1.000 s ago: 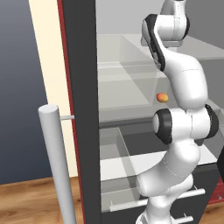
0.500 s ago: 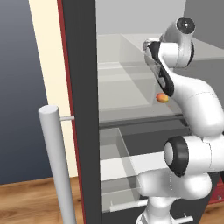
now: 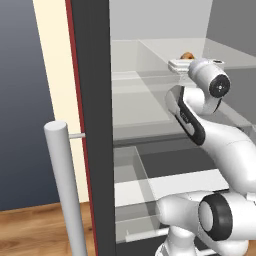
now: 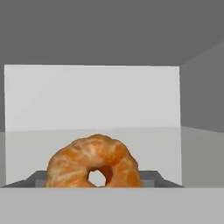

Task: Retrieve the tangerine and mango from the fridge and place them into the bowl on the dining table.

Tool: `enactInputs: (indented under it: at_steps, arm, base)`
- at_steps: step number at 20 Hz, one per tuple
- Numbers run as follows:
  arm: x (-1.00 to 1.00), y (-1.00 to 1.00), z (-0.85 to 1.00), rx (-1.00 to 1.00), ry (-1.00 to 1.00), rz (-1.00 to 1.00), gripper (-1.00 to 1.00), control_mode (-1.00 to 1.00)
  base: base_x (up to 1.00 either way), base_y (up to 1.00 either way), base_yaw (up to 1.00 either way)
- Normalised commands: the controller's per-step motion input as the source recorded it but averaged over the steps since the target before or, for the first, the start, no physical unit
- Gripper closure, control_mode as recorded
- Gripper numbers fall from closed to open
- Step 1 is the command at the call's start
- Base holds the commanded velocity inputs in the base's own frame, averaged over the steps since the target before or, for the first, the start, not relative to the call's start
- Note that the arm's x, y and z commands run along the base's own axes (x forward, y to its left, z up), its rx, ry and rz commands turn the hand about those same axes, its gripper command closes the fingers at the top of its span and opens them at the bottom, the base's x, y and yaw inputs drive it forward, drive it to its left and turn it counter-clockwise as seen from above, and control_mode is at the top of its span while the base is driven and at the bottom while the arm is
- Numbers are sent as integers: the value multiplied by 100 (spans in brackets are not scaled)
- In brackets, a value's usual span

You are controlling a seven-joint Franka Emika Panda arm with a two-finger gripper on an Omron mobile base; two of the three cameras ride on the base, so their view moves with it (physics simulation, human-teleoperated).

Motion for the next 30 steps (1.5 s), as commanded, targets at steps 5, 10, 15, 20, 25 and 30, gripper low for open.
enactInputs:
  at_steps: [5,10,15,20,25,30]
  arm:
    - [-100,-42,94,0,8,0,100,-100]
    - [-100,-12,44,0,25,0,100,-100]
    - [-85,23,-36,0,28,7,100,-100]
    - [-34,30,-56,0,28,7,100,-100]
    - [-6,4,-12,0,4,1,100,100]
    - [0,0,0,0,0,0,100,100]
  base:
    - [0,0,0]
    - [0,0,0]
    - [0,0,0]
    - [0,0,0]
    - [-51,11,6]
    - [-87,5,8]
